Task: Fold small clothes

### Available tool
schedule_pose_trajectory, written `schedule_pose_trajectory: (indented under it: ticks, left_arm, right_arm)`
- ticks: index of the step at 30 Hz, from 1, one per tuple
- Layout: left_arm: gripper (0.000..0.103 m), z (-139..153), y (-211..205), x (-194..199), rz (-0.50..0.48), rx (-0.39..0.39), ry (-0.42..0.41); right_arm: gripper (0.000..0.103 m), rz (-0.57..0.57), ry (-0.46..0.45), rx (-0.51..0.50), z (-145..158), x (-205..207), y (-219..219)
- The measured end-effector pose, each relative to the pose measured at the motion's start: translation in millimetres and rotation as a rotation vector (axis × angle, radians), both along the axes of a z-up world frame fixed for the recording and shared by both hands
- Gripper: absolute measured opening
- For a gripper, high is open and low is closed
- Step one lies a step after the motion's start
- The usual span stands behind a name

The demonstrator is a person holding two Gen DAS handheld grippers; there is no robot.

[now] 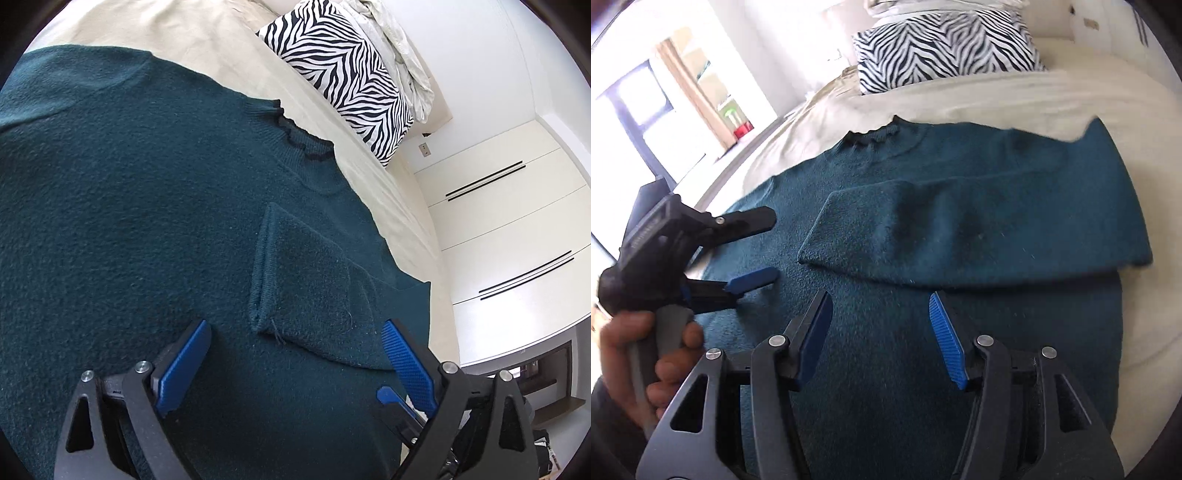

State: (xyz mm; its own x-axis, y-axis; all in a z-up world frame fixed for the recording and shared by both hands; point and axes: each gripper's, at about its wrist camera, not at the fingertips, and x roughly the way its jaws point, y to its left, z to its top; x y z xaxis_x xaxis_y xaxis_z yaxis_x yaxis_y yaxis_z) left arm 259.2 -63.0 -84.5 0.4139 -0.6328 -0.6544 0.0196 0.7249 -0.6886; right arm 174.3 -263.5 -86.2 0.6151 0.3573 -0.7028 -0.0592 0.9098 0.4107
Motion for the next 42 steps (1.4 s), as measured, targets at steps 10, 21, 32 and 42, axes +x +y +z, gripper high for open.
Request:
schedule_pose_trajectory:
  ticks: [10, 21, 32, 42]
  left_arm:
    - [0.011, -1, -22, 42, -0.047, 0.151, 0.043]
    - [0.011, 26, 53, 39, 0.167, 0.086, -0.174]
    - [0.007, 4, 99, 45, 0.313, 0.008, -0.190]
    - [0.070, 9, 69, 48, 0.203, 0.249, -0.159]
  right_arm:
    - [0.054, -0.235, 0.054, 0.491, -36, -43, -103]
    - [0.054, -0.329, 0.049, 0.690, -40, -49, -138]
    - [0.056, -0.479, 0.106, 0.894, -45, -21, -143]
    - [0.056, -0.589, 0.231, 0.838, -46, -11, -134]
